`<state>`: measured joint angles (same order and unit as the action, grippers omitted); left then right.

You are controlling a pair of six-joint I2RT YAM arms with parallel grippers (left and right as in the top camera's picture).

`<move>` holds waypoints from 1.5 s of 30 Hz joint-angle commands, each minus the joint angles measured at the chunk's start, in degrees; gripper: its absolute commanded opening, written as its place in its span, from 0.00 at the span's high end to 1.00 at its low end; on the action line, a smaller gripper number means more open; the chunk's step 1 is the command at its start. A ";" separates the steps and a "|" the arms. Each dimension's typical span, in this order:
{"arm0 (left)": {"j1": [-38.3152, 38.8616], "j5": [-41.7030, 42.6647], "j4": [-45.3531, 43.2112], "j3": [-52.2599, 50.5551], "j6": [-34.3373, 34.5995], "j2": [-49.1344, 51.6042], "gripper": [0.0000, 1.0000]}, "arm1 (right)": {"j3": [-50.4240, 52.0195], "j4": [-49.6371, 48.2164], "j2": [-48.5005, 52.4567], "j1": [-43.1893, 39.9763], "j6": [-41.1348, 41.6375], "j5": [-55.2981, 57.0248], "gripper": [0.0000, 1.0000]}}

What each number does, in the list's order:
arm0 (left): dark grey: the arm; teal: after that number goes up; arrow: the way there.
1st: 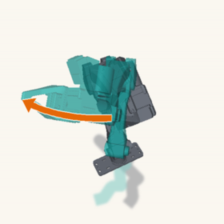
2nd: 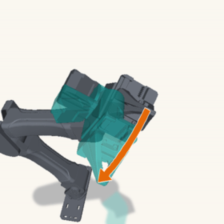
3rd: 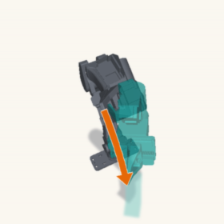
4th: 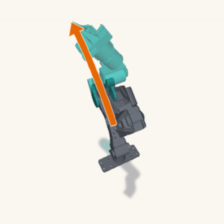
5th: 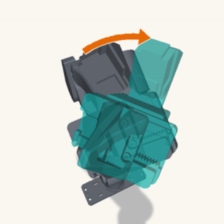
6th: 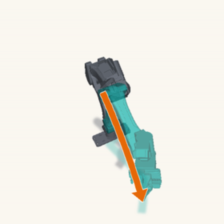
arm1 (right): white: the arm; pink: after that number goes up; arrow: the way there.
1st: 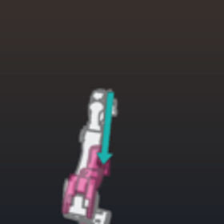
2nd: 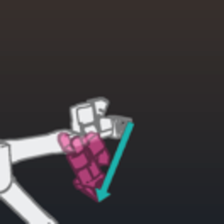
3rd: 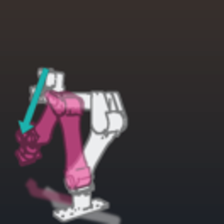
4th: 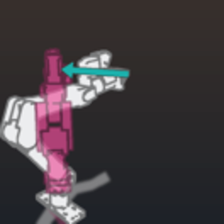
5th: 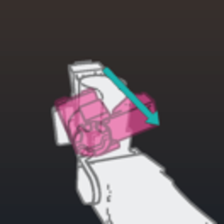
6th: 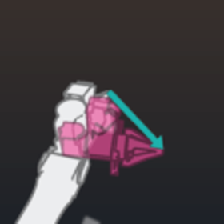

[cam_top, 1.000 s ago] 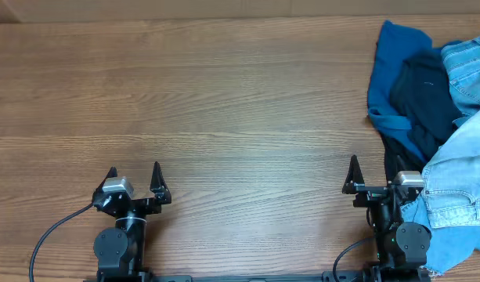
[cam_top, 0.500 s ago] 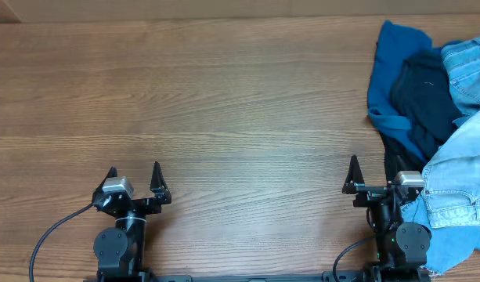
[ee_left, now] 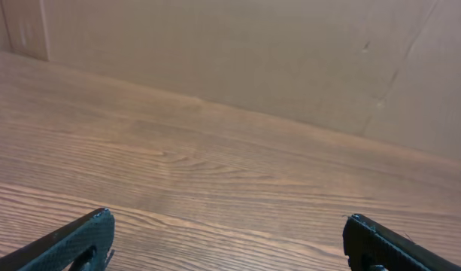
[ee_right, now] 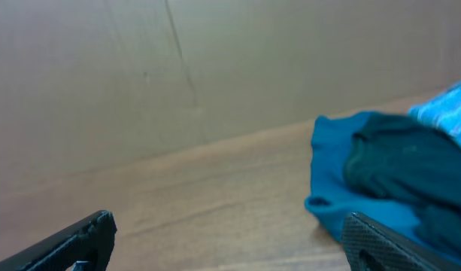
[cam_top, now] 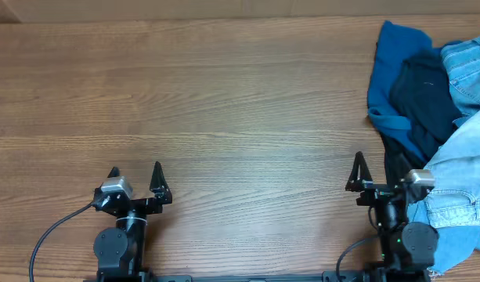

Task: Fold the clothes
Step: 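Grasp the light-blue jeans from the pile with the right gripper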

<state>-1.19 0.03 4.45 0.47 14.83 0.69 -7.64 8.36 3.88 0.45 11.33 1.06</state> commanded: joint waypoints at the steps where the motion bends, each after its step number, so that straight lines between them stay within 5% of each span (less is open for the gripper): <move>1: -0.37 1.51 1.97 4.59 3.43 -0.39 0.00 | -10.99 4.59 8.04 -0.20 0.76 4.07 0.00; 6: -0.39 1.44 10.58 19.78 3.39 5.57 0.00 | -29.66 16.48 28.48 -0.20 0.74 4.42 0.00; 10: -0.39 6.67 25.92 36.44 3.39 22.58 0.00 | -44.57 31.19 44.96 -0.20 0.70 0.70 0.00; 14: -0.39 12.55 28.74 44.37 3.17 32.30 0.00 | -44.81 38.14 49.83 -4.28 13.33 16.76 0.00; 20: -0.39 13.55 29.44 44.70 3.19 34.18 0.00 | -44.13 41.13 66.79 -24.48 14.23 11.93 0.00; 25: -0.39 13.55 29.66 44.70 3.19 34.18 0.00 | -44.13 39.95 80.83 -30.42 17.46 11.74 0.02; 27: -0.39 13.55 29.86 44.70 3.19 34.18 0.00 | -44.13 39.41 82.53 -30.69 17.49 11.74 0.12; 30: -0.39 13.55 29.90 44.70 3.19 34.18 0.00 | -44.24 39.32 82.34 -30.69 17.44 10.36 0.46; 32: -0.39 13.55 29.92 44.70 3.19 34.18 0.00 | -45.46 40.44 81.70 -30.67 17.40 8.04 0.92; 33: -0.39 13.55 30.03 44.70 3.21 34.18 0.00 | -48.24 42.77 80.56 -30.40 16.37 4.63 0.96; 39: -0.39 13.55 30.05 44.70 3.21 34.18 0.00 | -68.67 56.13 69.40 -21.05 3.56 -15.50 0.95; 45: -0.39 13.57 30.12 44.70 3.23 34.18 0.00 | -72.67 49.53 68.83 13.64 7.78 -22.73 0.92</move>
<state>-1.19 12.80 34.72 43.83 17.89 34.94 -78.85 61.95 69.82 2.98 17.80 -16.64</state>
